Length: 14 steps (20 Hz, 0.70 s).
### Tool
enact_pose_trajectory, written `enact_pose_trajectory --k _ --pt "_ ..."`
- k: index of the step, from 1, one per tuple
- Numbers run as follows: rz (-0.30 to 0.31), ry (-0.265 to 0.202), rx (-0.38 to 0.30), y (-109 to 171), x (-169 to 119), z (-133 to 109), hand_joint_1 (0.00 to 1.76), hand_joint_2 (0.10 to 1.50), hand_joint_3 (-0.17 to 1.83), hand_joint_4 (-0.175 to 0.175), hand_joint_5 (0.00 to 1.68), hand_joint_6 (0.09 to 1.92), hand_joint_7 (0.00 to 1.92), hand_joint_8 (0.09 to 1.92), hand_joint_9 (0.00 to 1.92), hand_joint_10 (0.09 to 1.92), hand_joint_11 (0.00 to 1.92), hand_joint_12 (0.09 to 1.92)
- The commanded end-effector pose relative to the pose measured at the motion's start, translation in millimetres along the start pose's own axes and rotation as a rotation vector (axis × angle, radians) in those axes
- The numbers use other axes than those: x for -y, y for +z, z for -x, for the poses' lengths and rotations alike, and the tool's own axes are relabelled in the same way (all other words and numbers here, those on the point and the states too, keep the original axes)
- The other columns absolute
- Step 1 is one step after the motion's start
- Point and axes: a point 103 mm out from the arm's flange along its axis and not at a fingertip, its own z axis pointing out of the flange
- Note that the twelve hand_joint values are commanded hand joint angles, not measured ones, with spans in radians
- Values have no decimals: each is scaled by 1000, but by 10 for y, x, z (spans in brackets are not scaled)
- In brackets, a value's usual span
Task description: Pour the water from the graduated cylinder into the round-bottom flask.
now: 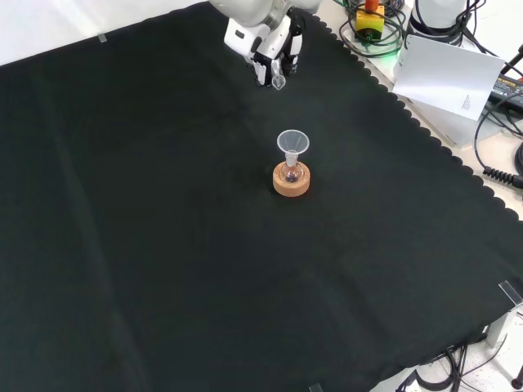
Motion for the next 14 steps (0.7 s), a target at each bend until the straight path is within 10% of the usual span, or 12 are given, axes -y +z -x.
enact_pose_trajectory --k 1,14 --pt "-25 -2 33 -39 -47 -95 1142 1141 -3 -160 941 1065 1202 396 1423 87 1233 783" --pt "-66 -7 93 -209 -141 -368 1142 1140 -2 -160 943 1062 1206 389 1425 87 1233 780"
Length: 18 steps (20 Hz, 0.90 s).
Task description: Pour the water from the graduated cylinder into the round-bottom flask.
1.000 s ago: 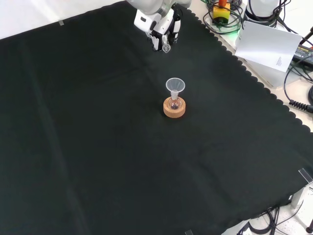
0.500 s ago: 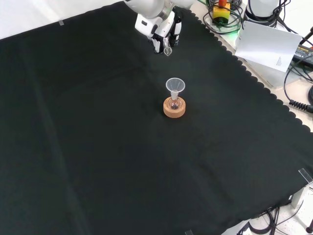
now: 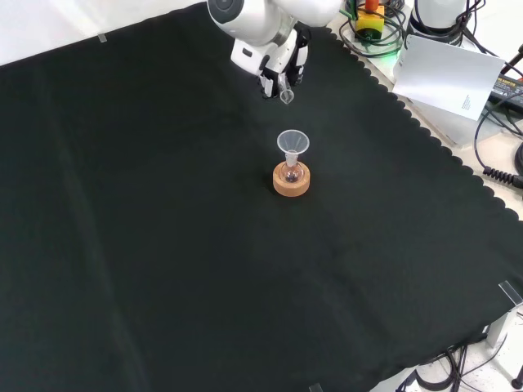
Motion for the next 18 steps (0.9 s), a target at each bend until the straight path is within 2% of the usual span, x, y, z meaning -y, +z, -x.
enact_pose_trajectory --k 1,11,18 --pt "-15 1 21 -104 -23 -97 1142 1140 -2 -160 943 1062 1206 389 1426 87 1233 780" --pt "-40 -5 54 -214 -102 -233 1143 1140 -2 -161 944 1061 1208 386 1426 87 1232 779" --pt "-67 7 79 -263 -149 -279 1144 1139 -2 -163 944 1060 1209 384 1427 87 1231 778"
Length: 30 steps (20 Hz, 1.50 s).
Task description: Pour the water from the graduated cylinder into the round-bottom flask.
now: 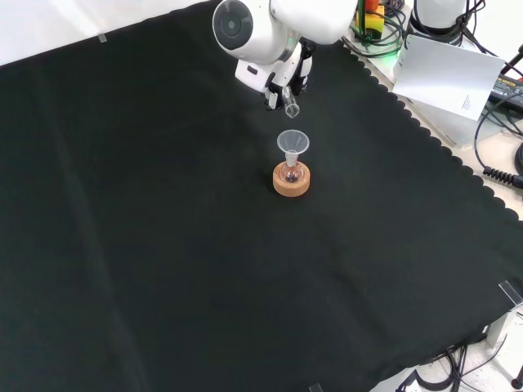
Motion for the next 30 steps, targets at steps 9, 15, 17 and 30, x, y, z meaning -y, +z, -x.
enact_pose_trajectory --k 9,15,17,30 --pt "-52 20 14 -55 -90 -44 1147 1139 -2 -169 945 1059 1211 379 1427 87 1228 776" --pt "-64 28 13 -52 -93 0 1147 1139 -2 -171 944 1059 1211 377 1427 87 1228 776" --pt "-74 29 17 -42 -83 19 1147 1139 -2 -171 944 1060 1211 376 1428 87 1230 776" --pt "-102 42 39 -122 -112 -95 1145 1141 -1 -169 941 1065 1211 373 1429 87 1234 776"
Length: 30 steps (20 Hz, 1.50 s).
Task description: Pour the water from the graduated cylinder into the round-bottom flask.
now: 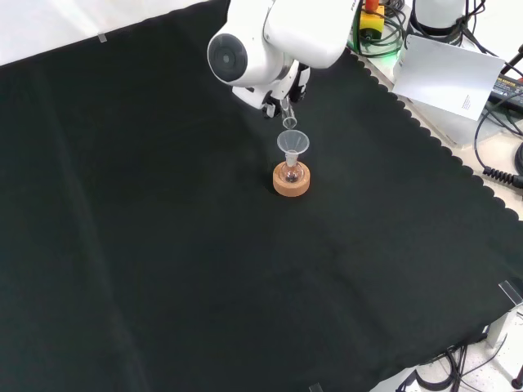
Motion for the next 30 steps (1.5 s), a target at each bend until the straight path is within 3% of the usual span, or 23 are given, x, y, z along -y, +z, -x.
enact_pose_trajectory --k 1,13,16,30 --pt "-2 -2 -1 19 39 21 1145 1141 -1 -169 941 1066 1211 373 1429 87 1234 776" --pt "-14 9 21 -131 33 -142 1144 1142 0 -169 937 1071 1211 370 1430 87 1235 774" --pt "-10 4 11 -69 76 -42 1144 1142 0 -170 937 1072 1212 370 1430 87 1235 774" --pt "-25 9 12 -71 95 -31 1145 1143 0 -172 935 1075 1213 367 1430 87 1234 772"
